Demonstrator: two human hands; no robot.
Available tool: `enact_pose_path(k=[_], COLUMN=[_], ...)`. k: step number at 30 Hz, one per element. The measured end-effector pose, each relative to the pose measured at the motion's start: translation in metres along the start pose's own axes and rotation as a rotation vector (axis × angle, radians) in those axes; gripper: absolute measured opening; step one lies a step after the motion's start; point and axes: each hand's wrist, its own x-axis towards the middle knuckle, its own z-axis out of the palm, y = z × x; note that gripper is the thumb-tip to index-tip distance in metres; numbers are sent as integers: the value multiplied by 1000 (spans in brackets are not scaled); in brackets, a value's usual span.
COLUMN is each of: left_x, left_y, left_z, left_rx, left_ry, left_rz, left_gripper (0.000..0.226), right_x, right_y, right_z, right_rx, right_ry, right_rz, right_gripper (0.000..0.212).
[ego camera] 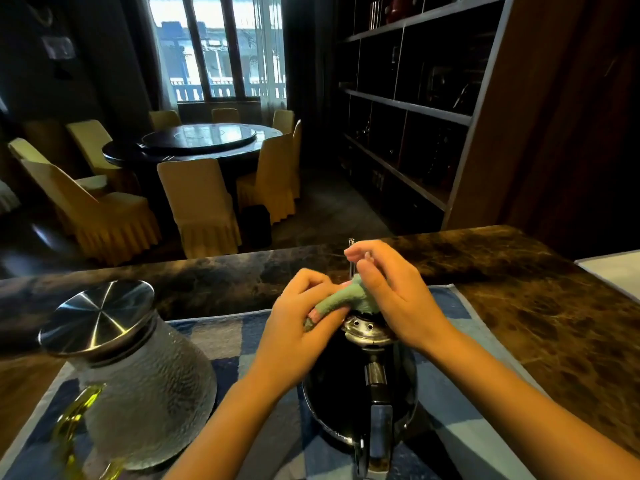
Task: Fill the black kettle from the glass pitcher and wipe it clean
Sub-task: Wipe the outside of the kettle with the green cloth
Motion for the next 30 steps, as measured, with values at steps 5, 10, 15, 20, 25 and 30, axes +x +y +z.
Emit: enact_pose_path(k=[5, 10, 15, 20, 25, 30], left_x=[-17, -41, -57, -44, 2, -49], left_y=[-4, 5, -29, -32, -31, -41], left_z=[8, 19, 23, 21, 18, 25], left_rx=[-36, -169, -188, -507, -378, -295], left_ry=[174, 252, 277, 32, 143, 192], left_rz=[-11, -83, -294, -487, -550, -441], left_gripper=[25, 33, 24, 32, 29, 28], right_x=[-9, -6, -9, -5, -6, -6], right_y=[-8, -11, -9, -8, -10, -9], right_z=[-4, -8, -10, -5, -6, -3], right_rx=[-109, -72, -26, -196, -211, -231], right_ry=[-160, -311, -263, -341, -316, -264], right_rz=[-5, 75, 64, 68, 97, 73], right_gripper=[62, 124, 135, 91, 64, 49])
